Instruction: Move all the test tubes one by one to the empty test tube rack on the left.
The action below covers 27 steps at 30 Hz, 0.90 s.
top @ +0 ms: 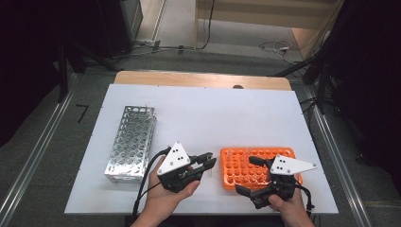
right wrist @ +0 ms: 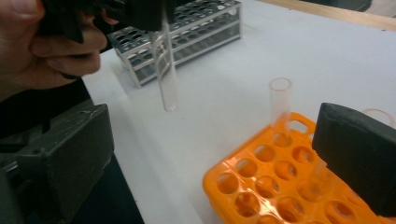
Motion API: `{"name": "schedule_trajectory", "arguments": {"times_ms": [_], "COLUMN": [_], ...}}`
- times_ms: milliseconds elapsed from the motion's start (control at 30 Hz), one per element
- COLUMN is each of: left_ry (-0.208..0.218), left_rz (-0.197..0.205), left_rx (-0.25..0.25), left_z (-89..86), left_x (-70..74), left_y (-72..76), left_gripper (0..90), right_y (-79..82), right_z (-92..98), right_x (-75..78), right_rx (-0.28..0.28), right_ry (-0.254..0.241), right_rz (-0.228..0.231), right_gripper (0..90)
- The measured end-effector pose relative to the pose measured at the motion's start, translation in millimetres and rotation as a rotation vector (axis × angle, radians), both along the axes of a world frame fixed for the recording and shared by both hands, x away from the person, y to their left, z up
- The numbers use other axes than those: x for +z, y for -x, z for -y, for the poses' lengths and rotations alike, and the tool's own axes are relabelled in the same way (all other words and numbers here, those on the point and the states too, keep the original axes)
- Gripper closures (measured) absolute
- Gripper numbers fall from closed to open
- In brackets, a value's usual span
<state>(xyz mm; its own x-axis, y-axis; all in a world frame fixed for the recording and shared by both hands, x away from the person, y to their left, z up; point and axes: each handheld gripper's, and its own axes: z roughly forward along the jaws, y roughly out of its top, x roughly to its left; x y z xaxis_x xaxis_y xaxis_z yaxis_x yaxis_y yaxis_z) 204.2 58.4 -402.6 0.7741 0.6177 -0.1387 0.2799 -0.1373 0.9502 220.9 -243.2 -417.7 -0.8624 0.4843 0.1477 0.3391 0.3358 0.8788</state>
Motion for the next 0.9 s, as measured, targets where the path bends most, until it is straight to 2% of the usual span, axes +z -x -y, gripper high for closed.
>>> {"name": "schedule_trajectory", "arguments": {"times_ms": [267,567,667,900], "left_ry": [-0.003,-0.002,-0.005,0.001], "left_rz": [0.025,0.03,0.048,0.04], "left_rx": [0.054,0.115,0.143,0.209], "left_z": [-19.4,-44.8,-52.5,-74.2], "left_x": [10.6,21.2,23.6,23.7], "left_y": [-8.2,-21.7,-26.2,-42.1], "left_gripper": [76.5,76.6,76.5,76.5], "right_y": [-4.2,-9.9,-11.4,-14.3], "right_z": [13.4,27.3,31.3,35.3], "right_x": [1.3,0.7,0.5,-1.0], "right_rx": [-0.045,-0.086,-0.096,-0.106], "right_ry": [0.004,0.003,-0.002,0.001], "right_rz": [0.01,0.014,0.012,0.011], "right_gripper": [0.0,0.0,0.0,0.0]}}
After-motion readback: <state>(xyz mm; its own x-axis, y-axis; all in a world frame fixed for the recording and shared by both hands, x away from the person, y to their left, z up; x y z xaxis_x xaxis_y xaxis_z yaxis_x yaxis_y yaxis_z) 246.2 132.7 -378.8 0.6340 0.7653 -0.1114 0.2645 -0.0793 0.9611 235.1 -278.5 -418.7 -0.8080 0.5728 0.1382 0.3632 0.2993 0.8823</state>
